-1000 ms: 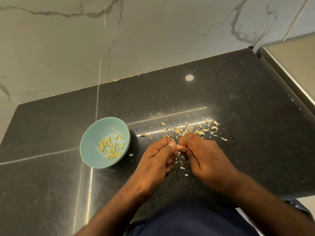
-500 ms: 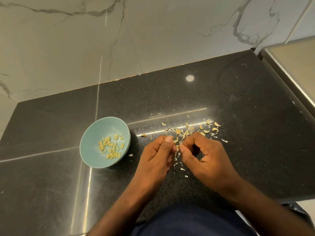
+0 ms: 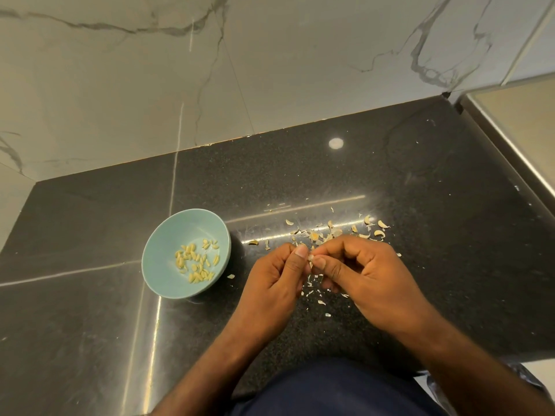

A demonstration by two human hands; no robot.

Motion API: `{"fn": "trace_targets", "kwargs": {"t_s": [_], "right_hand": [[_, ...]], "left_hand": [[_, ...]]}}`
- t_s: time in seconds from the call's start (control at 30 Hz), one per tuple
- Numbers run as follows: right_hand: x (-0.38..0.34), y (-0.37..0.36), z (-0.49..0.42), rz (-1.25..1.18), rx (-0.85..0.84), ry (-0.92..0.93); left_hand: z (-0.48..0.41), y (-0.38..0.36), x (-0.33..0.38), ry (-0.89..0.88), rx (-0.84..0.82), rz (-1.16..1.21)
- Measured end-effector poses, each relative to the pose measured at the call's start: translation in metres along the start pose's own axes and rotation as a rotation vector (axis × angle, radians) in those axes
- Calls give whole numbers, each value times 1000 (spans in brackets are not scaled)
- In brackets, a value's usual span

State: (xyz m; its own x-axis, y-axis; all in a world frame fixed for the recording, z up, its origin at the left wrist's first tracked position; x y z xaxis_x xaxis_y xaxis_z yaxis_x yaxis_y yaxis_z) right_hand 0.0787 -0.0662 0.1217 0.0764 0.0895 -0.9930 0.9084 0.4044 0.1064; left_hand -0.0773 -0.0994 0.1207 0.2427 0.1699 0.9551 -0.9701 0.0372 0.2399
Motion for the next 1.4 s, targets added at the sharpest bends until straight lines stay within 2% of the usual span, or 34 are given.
{"fn": "trace_targets", "kwargs": {"t_s": [0.1, 0.23, 0.4, 0.5, 0.57, 0.67, 0.8, 0.97, 1.07, 1.17, 1.23, 1.3, 1.4], "right_hand": [[2, -1, 2, 55, 15, 18], [5, 1, 7, -41, 19, -26], [7, 1, 11, -105, -133, -109], [2, -1, 14, -162, -192, -94], [-3, -1, 18, -87, -168, 0], [-5, 2, 21, 171, -77, 243], [-5, 9, 22, 417, -46, 511], [-4, 12, 24, 525, -38, 632], [-5, 11, 24, 533, -4, 644], [-7, 7, 26, 421, 42, 542], [-8, 6, 25, 222, 53, 303], [-6, 6, 23, 34, 10, 61], [-6, 6, 21, -252, 16, -114]], "left_hand": [[0, -1, -1, -7, -1, -29], [3, -1, 3, -119, 11, -142], [9, -3, 8, -234, -30, -262], [11, -10, 16, -240, -75, -156], [14, -15, 21, -178, -103, -8], [19, -21, 21, -1, -65, 234], [24, -25, 22, 171, -64, 382], [30, -27, 26, 303, -101, 456], [29, -26, 26, 292, -82, 416], [25, -26, 24, 116, 14, 213], [23, -24, 20, -85, 100, -43], [21, -21, 14, -214, 160, -225], [19, -20, 10, -276, 251, -270]]}}
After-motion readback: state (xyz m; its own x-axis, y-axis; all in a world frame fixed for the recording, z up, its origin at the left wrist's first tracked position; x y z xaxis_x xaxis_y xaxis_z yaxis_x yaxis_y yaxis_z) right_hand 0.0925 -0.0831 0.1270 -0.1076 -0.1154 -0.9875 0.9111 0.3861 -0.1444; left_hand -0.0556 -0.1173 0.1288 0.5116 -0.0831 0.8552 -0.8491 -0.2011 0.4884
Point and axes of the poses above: each hand's wrist, its own z-axis away from the middle knuckle, its own y-axis out of the back of the hand, x = y × z, the point moved 2 cm from there along -z, towards the middle knuckle, and after that the axes turned 5 degrees about y, right-handed, at the moved point
